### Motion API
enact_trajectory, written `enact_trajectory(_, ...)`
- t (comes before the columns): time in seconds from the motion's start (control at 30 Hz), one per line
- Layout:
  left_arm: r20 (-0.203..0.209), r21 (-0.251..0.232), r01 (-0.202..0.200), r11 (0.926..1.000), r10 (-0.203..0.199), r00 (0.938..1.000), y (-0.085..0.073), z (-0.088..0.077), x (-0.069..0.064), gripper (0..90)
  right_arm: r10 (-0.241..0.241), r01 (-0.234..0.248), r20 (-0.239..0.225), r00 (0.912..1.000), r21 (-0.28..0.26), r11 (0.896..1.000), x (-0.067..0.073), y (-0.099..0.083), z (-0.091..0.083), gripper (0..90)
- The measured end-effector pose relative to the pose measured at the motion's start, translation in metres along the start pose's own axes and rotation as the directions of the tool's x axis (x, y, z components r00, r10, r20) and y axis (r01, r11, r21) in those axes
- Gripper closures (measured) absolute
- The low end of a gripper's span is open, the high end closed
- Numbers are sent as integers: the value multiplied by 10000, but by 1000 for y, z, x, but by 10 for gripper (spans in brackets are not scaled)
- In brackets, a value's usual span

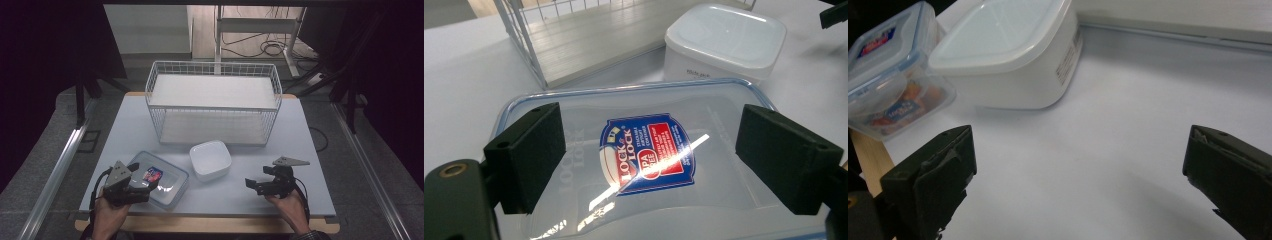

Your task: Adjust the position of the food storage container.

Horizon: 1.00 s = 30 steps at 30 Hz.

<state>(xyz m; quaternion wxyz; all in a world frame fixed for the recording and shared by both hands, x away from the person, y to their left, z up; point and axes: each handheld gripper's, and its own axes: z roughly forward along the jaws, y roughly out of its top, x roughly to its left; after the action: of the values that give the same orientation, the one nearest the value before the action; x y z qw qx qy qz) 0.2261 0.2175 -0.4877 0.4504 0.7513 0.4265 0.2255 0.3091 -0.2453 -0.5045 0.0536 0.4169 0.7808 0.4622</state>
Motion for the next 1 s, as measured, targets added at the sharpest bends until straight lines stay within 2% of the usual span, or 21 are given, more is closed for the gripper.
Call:
enact_trajectory(0.03,-107,56,-9,10000,10,9999,0,0,-1,125,-63,63,8,10000,66,10000,1,-1,2,7)
enact_trajectory(0.17,-50,167,-10,9999,11,10000,0,2,-2,125,-163,164,-39,9999,236,9996,3,0,4,10)
enact_trajectory(0.3,288,417,-157,9990,145,9995,-1,6,-2,142,-415,408,149,9990,475,9980,5,1,5,10)
enact_trajectory(0.43,451,713,-408,9966,376,9983,-1,10,-4,150,-531,518,173,9984,684,9963,6,1,8,27)
enact_trajectory(0.5,594,892,-299,9956,247,9979,1,9,-3,162,-707,684,276,9971,778,9946,8,1,8,39)
enact_trajectory(0.6,939,1021,169,9946,-266,9952,3,8,-3,172,-787,760,305,9964,812,9938,10,2,8,74)
enact_trajectory(0.63,1003,1033,224,9944,-328,9944,3,7,-3,170,-873,845,334,9956,787,9933,11,4,8,90)
enact_trajectory(0.77,964,1167,414,9923,-528,9939,6,6,-5,129,-1107,1080,349,9932,712,9916,18,11,5,155)
enact_trajectory(0.9,715,1271,345,9913,-438,9965,7,7,-7,101,-1148,1131,179,9932,785,9905,22,17,6,202)
enact_trajectory(1.0,647,1354,307,9903,-397,9971,8,7,-8,85,-1346,1344,-32,9909,841,9873,26,25,9,262)
